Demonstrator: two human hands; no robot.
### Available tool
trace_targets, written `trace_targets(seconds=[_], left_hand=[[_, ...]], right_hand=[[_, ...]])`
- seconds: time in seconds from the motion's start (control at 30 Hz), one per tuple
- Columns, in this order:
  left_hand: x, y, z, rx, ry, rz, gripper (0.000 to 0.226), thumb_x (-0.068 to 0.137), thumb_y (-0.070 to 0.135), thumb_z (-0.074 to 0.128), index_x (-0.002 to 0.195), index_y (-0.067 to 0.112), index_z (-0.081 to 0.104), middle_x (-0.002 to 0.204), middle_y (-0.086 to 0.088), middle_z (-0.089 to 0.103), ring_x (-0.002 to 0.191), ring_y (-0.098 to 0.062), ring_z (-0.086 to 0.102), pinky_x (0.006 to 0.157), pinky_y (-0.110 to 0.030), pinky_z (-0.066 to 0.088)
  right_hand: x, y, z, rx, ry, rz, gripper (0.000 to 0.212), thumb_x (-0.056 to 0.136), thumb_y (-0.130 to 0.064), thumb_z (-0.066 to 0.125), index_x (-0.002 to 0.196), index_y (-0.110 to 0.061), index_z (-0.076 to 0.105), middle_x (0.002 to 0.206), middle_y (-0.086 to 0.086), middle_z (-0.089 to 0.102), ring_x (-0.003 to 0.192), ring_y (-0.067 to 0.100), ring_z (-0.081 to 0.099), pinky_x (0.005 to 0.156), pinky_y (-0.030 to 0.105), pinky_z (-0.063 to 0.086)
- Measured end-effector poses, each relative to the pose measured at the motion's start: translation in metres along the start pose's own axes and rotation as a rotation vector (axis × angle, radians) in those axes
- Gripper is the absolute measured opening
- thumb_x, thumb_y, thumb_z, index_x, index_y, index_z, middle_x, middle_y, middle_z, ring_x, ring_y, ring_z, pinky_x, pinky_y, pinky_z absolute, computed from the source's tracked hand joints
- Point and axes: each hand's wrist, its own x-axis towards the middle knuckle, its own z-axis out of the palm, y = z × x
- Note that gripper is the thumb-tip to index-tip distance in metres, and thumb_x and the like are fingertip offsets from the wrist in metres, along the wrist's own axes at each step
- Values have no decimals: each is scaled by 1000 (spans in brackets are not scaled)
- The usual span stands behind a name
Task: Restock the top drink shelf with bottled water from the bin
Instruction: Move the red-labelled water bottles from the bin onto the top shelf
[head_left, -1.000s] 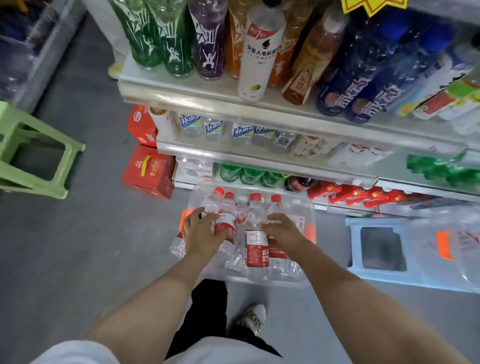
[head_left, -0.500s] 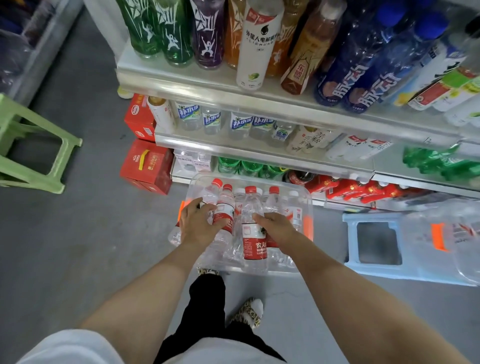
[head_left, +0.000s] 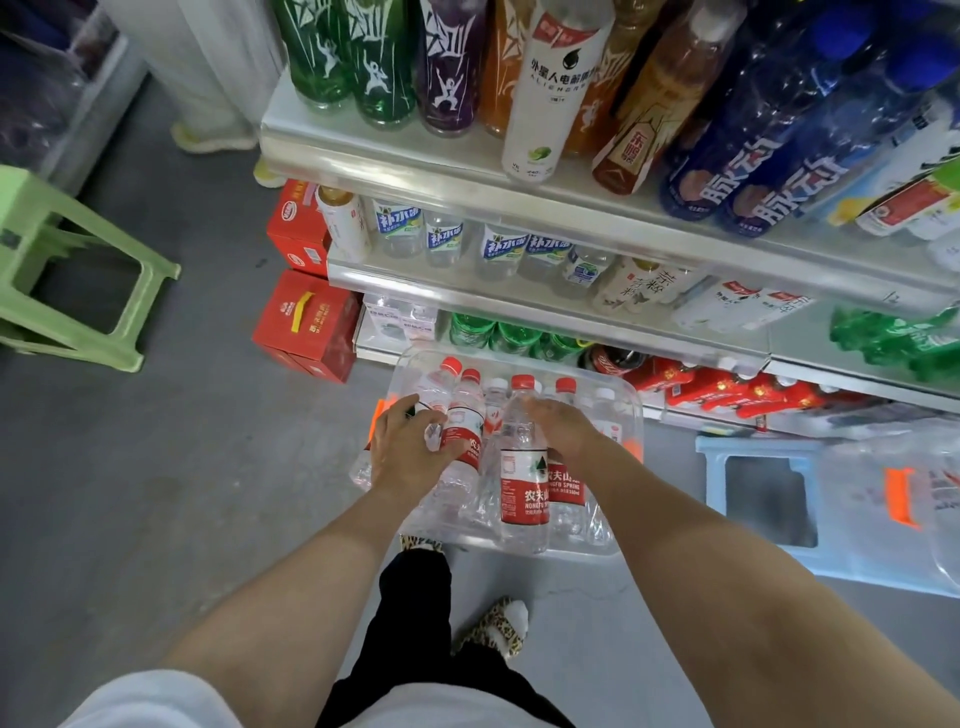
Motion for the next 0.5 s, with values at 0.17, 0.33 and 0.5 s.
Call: trace_targets(seconds=[0.17, 0.33, 0.5], left_hand=[[2, 0, 1, 29, 0, -21, 43, 76, 55, 76, 113, 34, 69, 151, 4, 36, 142, -26, 24, 116, -45, 25], [0, -2, 5, 44, 26, -26, 44, 74, 56, 77, 112, 35, 69, 149, 7, 37, 140, -24, 27, 115, -44, 25], [1, 0, 3, 40, 20, -31, 43, 74, 56, 77, 110, 35, 70, 149, 6, 38, 140, -24, 27, 114, -44, 25]], right_hand=[[8, -1, -12, 27, 0, 51, 52, 97, -49, 62, 125, -5, 66, 121, 20, 68, 114, 38, 64, 106, 52, 49], [5, 5, -22, 189, -118, 79, 41, 92, -34, 74, 123, -7, 68, 116, 12, 71, 110, 30, 67, 98, 45, 55], [5, 6, -18, 212, -124, 66, 48, 87, -34, 80, 126, -11, 67, 122, 10, 71, 113, 29, 66, 100, 46, 55]])
